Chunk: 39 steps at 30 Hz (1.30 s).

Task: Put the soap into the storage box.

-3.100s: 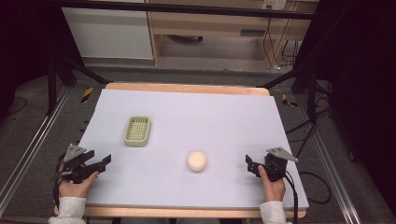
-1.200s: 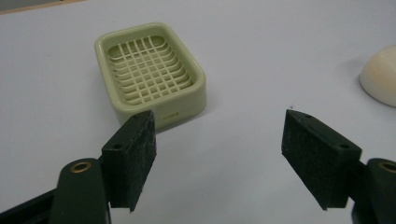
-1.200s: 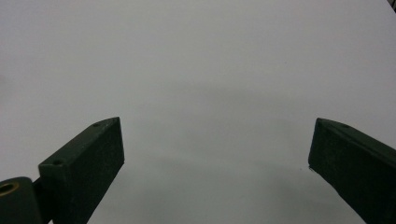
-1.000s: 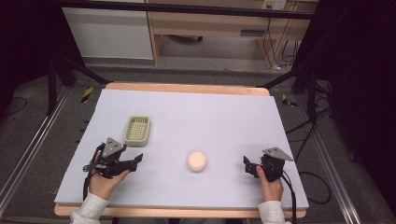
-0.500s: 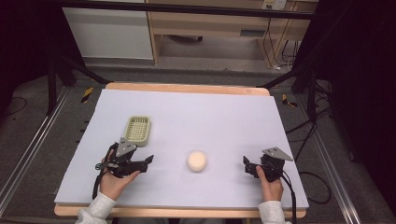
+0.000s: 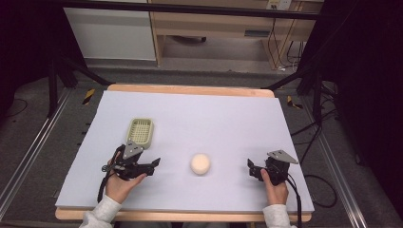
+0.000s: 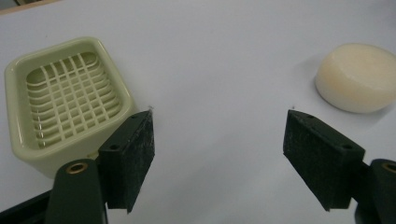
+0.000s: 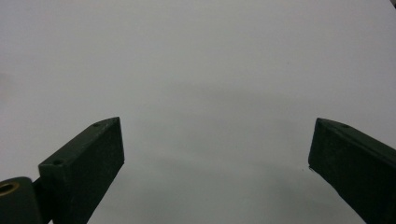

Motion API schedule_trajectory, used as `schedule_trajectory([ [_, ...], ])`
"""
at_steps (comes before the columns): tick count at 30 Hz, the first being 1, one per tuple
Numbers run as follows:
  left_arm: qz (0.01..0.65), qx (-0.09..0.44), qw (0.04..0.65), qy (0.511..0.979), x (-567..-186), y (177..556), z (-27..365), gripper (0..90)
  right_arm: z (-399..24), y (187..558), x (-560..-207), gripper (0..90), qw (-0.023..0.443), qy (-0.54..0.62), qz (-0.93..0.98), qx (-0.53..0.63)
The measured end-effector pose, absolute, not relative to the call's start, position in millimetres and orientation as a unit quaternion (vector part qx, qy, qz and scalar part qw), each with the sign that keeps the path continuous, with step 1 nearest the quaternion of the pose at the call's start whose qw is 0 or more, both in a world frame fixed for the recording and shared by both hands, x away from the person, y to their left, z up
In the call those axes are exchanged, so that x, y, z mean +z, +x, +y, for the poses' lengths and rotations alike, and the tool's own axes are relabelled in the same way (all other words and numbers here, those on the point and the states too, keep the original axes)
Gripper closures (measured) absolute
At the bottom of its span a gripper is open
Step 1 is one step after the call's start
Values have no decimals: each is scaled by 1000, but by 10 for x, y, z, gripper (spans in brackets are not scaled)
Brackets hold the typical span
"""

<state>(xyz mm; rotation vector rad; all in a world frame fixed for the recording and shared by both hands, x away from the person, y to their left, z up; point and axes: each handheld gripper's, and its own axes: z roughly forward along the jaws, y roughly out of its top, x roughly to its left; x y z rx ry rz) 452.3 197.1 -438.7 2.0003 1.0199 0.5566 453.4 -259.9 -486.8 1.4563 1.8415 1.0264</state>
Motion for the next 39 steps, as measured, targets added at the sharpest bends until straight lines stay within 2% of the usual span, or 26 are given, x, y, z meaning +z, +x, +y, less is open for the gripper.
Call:
schedule_trajectory([
  [20,372,210,417,802,-4274,4590,1600,258,-2599,4535,-4867,38,283,546,689,384],
  [39,356,194,418,813,-4213,4666,1354,217,-2604,4542,-4870,38,280,545,690,385],
])
